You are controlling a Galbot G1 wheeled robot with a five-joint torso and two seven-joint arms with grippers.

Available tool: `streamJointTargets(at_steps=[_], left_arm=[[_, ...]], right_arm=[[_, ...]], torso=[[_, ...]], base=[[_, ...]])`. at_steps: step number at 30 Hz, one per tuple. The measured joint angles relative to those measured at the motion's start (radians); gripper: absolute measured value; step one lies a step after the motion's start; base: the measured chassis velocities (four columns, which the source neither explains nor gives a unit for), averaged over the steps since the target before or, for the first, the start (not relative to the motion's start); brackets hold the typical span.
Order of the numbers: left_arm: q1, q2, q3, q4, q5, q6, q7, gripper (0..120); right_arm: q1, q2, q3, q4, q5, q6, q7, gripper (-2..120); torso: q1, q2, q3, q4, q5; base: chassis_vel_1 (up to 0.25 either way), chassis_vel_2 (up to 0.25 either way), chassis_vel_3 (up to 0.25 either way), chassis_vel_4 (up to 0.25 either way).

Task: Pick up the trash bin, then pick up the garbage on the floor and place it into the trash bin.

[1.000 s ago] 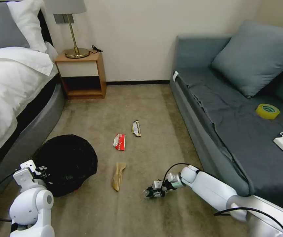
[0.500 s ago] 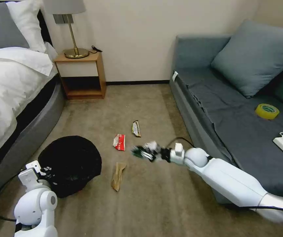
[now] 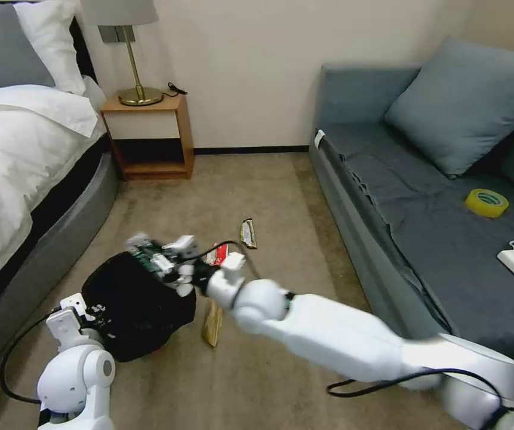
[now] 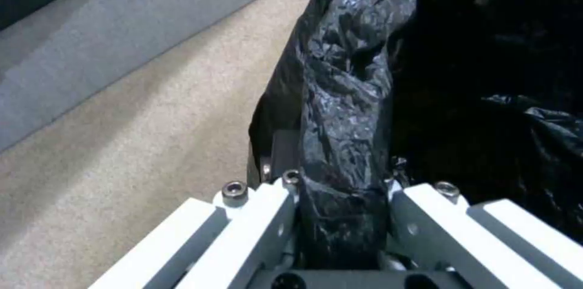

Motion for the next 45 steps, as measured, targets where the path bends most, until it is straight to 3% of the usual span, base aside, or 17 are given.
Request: streamJointTargets(at_steps=[10, 18, 30, 32, 36, 40, 41, 45], left_arm=[[0.002, -0.013, 0.013, -0.008, 0.002, 0.000, 0.000, 3], [0.002, -0.012, 0.015, -0.015, -0.001, 0.002, 0.000, 3], [0.002, -0.013, 0.020, -0.022, -0.007, 0.002, 0.002, 3], [0.003, -0.009, 0.014, -0.027, -0.014, 0.002, 0.002, 3], [0.004, -0.005, 0.006, -0.029, -0.017, 0.002, 0.002, 3], [0.002, -0.002, -0.004, -0.036, -0.022, 0.004, 0.003, 3], [0.002, -0.002, -0.004, -0.036, -0.022, 0.004, 0.003, 3], [0.001, -0.003, -0.004, -0.033, -0.022, 0.003, 0.006, 3]], right_arm=[[-0.037, 0.085, -0.058, -0.185, -0.104, 0.051, 0.018, 14], [-0.051, 0.082, -0.050, -0.182, -0.121, 0.048, 0.018, 41], [-0.023, 0.029, -0.001, -0.057, -0.114, -0.003, 0.050, 85], [-0.017, -0.013, 0.042, 0.026, -0.104, -0.023, 0.085, 95], [-0.013, -0.086, 0.107, 0.138, -0.100, -0.065, 0.121, 99], [-0.118, -0.323, 0.360, 0.386, -0.138, -0.209, 0.195, 100], [-0.118, -0.323, 0.360, 0.386, -0.138, -0.209, 0.195, 100], [-0.356, -0.435, 0.718, 0.579, -0.202, -0.315, 0.264, 100]], torso=[[0.000, 0.000, 0.000, -0.0001, 0.0001], [0.000, 0.000, 0.000, -0.0002, 0.0003], [0.000, 0.000, 0.000, 0.0000, 0.0003], [0.000, 0.000, 0.000, 0.0001, 0.0005], [0.000, 0.000, 0.000, 0.0004, 0.0008], [0.000, 0.000, 0.000, -0.0007, 0.0008], [0.000, 0.000, 0.000, -0.0007, 0.0008], [0.000, 0.000, 0.000, -0.0004, 0.0007]], base=[[0.000, 0.000, 0.000, 0.000], [0.000, 0.000, 0.000, 0.000], [0.000, 0.000, 0.000, 0.000], [0.000, 0.000, 0.000, 0.000], [0.000, 0.000, 0.000, 0.000], [0.000, 0.000, 0.000, 0.000], [0.000, 0.000, 0.000, 0.000], [0.000, 0.000, 0.000, 0.000]])
